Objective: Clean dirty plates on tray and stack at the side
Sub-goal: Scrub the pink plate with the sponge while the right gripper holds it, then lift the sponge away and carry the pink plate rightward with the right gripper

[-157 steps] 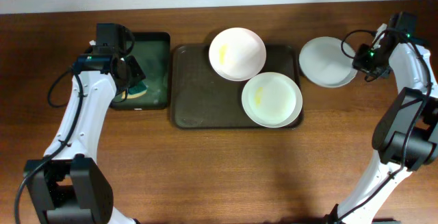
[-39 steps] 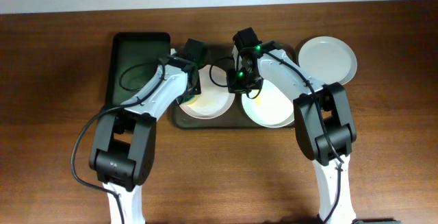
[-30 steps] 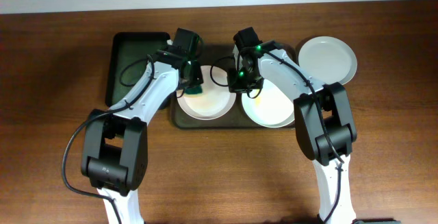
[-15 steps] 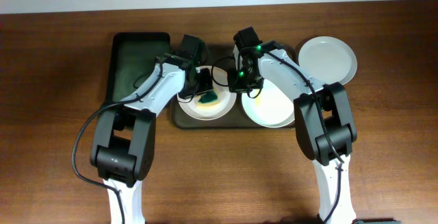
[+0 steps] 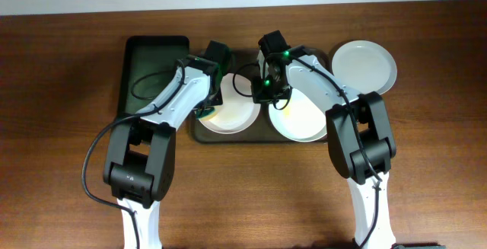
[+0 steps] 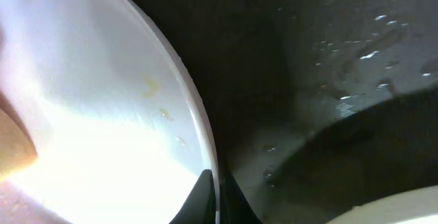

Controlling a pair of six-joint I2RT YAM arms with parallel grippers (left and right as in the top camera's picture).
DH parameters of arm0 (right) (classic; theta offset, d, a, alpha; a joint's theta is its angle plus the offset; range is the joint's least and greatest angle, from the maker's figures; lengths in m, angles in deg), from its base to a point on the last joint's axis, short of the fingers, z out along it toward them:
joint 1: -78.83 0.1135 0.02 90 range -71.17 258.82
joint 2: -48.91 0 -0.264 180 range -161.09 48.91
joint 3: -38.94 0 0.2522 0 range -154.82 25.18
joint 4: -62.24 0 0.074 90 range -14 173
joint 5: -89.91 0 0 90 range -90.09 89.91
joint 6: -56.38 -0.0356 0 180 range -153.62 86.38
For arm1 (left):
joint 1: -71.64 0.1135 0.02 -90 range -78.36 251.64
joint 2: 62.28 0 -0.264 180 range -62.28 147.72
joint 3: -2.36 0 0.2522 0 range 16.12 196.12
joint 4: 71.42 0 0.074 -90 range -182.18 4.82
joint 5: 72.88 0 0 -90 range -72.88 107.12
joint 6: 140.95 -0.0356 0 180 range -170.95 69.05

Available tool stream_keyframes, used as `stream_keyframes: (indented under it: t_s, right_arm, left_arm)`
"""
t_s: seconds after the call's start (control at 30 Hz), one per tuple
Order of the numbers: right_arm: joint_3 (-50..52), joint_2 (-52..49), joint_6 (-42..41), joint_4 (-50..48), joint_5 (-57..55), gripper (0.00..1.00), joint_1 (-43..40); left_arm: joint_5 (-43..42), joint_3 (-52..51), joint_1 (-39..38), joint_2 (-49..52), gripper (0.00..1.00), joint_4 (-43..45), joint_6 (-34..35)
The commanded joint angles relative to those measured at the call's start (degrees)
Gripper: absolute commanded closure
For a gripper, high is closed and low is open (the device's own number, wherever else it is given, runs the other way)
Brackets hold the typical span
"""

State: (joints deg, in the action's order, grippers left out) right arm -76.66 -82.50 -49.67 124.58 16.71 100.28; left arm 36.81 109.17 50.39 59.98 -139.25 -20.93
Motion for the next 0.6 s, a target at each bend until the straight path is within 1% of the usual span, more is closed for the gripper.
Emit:
stream_keyframes:
  t_s: [0.0,0.17,0.27,0.33,0.4,0.57]
  right_arm:
    - [0.24,-0.28,0.74,0.61,-3.91,0.96,-0.85]
    - [-4.09,0.31,1.92,3.15,-3.89,0.96,-0.85]
    - [-10.25,1.18,6.19,7.04,-4.17,0.96,-0.85]
    - [-14.53,1.64,7.37,9.79,-7.23,0.96,-0.83]
    - [-20.09,1.97,10.27,13.77,-14.34,0.96,-0.37]
    - [-30.32,2.19,16.20,21.49,-37.81,0.96,3.41]
  left_arm:
    - [10.58,5.66,2.05,-1.22,1.00,-3.87,0.07]
    - [10.56,9.18,2.05,-7.17,1.00,-4.90,0.70]
    - [9.38,9.25,2.82,-11.76,1.00,-4.31,0.81]
    - [8.57,9.22,3.80,-12.55,1.00,-4.61,0.79]
    - [7.17,9.11,5.35,-12.55,1.00,-5.38,0.79]
    - [-0.63,7.50,9.99,-12.35,1.00,-4.87,0.79]
